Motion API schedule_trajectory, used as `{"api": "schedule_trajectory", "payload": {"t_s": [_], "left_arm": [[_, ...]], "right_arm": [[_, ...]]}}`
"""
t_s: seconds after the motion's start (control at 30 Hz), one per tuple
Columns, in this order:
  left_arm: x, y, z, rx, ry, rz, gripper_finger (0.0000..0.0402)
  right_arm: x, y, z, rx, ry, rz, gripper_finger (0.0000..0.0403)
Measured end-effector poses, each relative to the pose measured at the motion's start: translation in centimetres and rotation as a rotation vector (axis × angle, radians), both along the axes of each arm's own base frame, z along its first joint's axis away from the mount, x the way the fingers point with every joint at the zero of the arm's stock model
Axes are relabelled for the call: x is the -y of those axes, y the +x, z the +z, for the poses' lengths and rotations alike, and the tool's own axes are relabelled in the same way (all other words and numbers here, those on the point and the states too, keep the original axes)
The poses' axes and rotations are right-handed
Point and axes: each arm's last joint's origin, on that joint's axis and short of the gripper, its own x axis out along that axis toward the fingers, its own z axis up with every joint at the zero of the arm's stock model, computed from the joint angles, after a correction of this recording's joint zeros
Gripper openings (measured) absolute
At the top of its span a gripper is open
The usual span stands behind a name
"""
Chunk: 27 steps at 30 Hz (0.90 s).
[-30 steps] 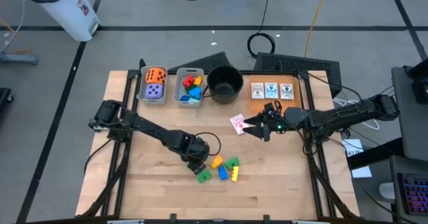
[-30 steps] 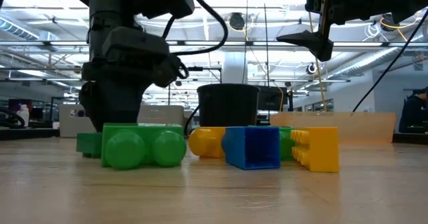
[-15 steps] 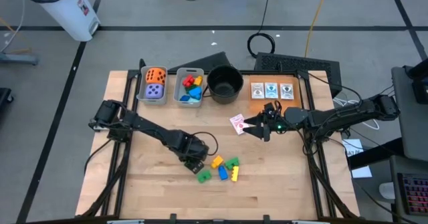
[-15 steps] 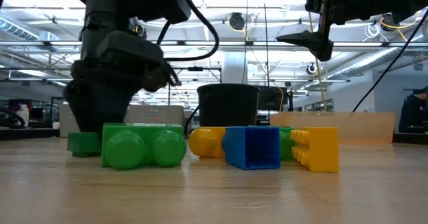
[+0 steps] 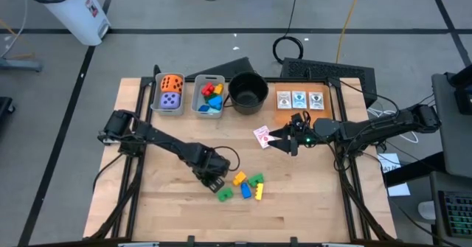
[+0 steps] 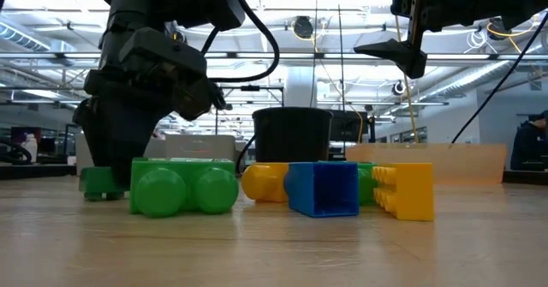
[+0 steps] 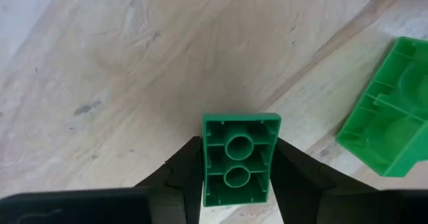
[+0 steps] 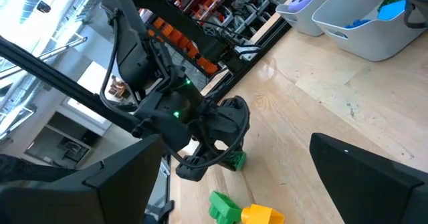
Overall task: Pick & Place Toys
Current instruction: Put the green game piece into the right gray bin
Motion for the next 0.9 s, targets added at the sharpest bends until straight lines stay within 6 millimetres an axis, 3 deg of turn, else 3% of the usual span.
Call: {"api": "schedule_trajectory", "payload": {"t_s": [0.23,0.4,0.63,0.9], "left_arm": [[-1.0,0.2,0.3,0.011,-0.007,0.022,0.0153],[-2.6,0.3,1.9,0.068,-0.003,0.046,0.014],[-6.6,-0.4,6.2,0.249,0.133,0.133,0.015],[-12.6,-2.9,11.5,0.445,0.319,0.305,0.0142]], "right_arm": [[0.0,0.0,0.0,0.0,0.0,0.0,0.0375],[0.0,0.0,0.0,0.004,0.008,-0.001,0.0375],[0.0,0.0,0.1,0.009,0.001,-0.002,0.0375],[0.0,0.0,0.5,0.047,0.004,-0.003,0.0375]]}}
